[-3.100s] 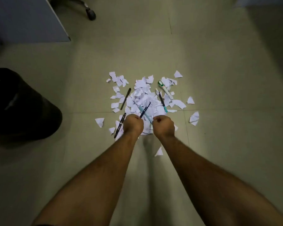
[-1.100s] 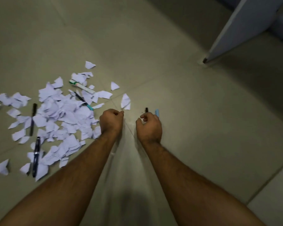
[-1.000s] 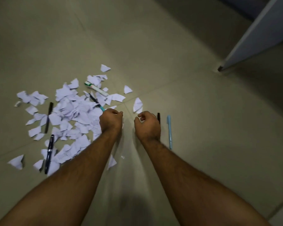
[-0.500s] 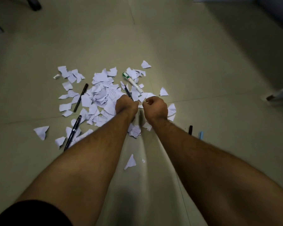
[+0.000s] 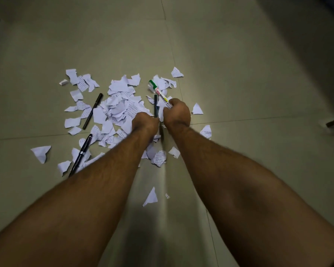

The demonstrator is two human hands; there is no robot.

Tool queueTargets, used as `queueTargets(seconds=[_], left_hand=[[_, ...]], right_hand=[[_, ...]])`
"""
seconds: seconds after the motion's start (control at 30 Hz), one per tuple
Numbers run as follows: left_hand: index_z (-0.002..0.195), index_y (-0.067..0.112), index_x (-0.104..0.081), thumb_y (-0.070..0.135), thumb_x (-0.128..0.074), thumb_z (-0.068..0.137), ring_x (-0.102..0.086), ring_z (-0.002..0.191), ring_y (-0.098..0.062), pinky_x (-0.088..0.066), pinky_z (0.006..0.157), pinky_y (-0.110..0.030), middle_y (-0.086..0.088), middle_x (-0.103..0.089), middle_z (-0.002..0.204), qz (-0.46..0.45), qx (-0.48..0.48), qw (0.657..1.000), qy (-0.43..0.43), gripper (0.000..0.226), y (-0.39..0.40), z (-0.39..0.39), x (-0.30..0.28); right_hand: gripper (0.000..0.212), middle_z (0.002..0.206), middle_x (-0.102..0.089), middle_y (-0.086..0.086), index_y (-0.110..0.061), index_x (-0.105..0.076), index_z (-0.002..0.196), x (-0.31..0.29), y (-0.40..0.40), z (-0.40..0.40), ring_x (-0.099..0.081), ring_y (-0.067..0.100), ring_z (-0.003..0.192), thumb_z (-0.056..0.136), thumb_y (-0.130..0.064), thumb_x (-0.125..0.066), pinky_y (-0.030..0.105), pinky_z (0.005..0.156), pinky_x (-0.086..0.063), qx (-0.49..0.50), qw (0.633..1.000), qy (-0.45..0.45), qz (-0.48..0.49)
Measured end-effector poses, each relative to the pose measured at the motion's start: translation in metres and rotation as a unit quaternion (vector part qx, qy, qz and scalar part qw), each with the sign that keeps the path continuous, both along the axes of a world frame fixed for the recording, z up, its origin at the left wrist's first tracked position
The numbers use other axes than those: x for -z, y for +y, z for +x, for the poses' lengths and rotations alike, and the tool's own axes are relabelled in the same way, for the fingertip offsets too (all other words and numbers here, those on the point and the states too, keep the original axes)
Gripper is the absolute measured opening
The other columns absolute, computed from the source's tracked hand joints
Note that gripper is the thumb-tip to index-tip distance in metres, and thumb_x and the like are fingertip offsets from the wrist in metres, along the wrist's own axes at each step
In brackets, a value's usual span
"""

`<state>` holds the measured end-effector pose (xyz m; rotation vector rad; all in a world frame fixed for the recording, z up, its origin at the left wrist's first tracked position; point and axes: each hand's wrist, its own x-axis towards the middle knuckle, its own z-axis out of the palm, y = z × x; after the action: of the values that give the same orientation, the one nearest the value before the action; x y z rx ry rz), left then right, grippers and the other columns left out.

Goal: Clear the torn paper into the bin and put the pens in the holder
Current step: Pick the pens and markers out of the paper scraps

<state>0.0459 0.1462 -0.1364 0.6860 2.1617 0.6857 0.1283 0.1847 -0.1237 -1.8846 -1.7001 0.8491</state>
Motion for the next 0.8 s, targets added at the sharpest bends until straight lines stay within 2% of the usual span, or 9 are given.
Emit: queueTargets(seconds=[0.17,0.27,0.37,0.5,0.6,0.7,0.8], left_hand=[[0.098,0.003,-0.073,0.028,-0.068,0.088,-0.068,0.092,-0.035,-0.046,0.064,-0.028,-0.017,-0.072,0.1,0.021,-0.024,0.999,0.001,0.028,-0.001,0.002,0.005],[0.105,0.003,-0.072,0.023,-0.066,0.092,-0.067,0.096,-0.032,-0.051,0.074,-0.03,-0.014,-0.072,0.105,0.029,-0.037,0.999,-0.006,0.025,0.0,0.005,0.005],[0.106,0.003,-0.072,0.023,-0.067,0.091,-0.067,0.098,-0.033,-0.054,0.081,-0.035,-0.014,-0.072,0.108,0.025,-0.045,0.999,-0.004,0.026,0.0,0.005,0.003],[0.11,0.003,-0.07,0.026,-0.065,0.092,-0.066,0.104,-0.036,-0.055,0.092,-0.039,-0.016,-0.07,0.114,0.022,-0.024,0.999,-0.019,0.03,-0.004,0.003,-0.008],[0.096,0.009,-0.074,0.024,-0.064,0.092,-0.067,0.091,-0.027,-0.052,0.079,-0.025,-0.01,-0.072,0.099,0.083,-0.023,0.995,-0.039,0.018,-0.026,0.01,-0.027],[0.072,0.012,-0.069,0.024,-0.07,0.088,-0.062,0.071,-0.019,-0.052,0.065,-0.023,-0.002,-0.068,0.074,0.134,-0.043,0.988,-0.061,0.02,-0.056,0.024,-0.039],[0.072,0.012,-0.073,0.026,-0.074,0.084,-0.064,0.069,-0.017,-0.056,0.071,-0.028,0.0,-0.07,0.072,0.128,-0.033,0.988,-0.085,0.019,-0.084,0.045,-0.051]], right_hand=[[0.041,0.127,-0.063,0.011,-0.015,-0.059,0.13,-0.001,0.006,-0.005,-0.058,0.03,0.118,0.088,-0.017,-0.062,0.033,0.092,-0.047,0.01,1.0,-0.015,-0.017],[0.034,0.117,-0.068,0.012,-0.01,-0.067,0.118,-0.001,-0.002,-0.002,-0.063,0.03,0.108,0.085,-0.02,-0.065,0.032,0.085,-0.049,0.024,1.0,-0.001,-0.01],[0.028,0.101,-0.074,0.01,-0.01,-0.074,0.104,-0.004,-0.016,0.005,-0.067,0.029,0.094,0.082,-0.027,-0.068,0.033,0.079,-0.051,0.072,0.996,0.06,-0.003],[0.022,0.092,-0.076,0.004,-0.015,-0.077,0.096,-0.014,-0.04,0.02,-0.066,0.023,0.084,0.08,-0.028,-0.071,0.024,0.071,-0.046,0.166,0.969,0.178,-0.039],[0.02,0.077,-0.075,-0.002,-0.022,-0.076,0.078,-0.017,-0.065,0.033,-0.07,0.024,0.079,0.065,-0.036,-0.07,0.036,0.078,-0.058,0.217,0.937,0.269,-0.058],[0.025,0.071,-0.073,-0.009,-0.027,-0.073,0.073,-0.013,-0.093,0.051,-0.07,0.018,0.072,0.054,-0.04,-0.064,0.046,0.076,-0.061,0.255,0.91,0.322,-0.059],[0.022,0.073,-0.073,-0.008,-0.024,-0.075,0.079,-0.02,-0.13,0.073,-0.071,0.018,0.073,0.06,-0.031,-0.067,0.046,0.076,-0.061,0.294,0.897,0.323,-0.059]])
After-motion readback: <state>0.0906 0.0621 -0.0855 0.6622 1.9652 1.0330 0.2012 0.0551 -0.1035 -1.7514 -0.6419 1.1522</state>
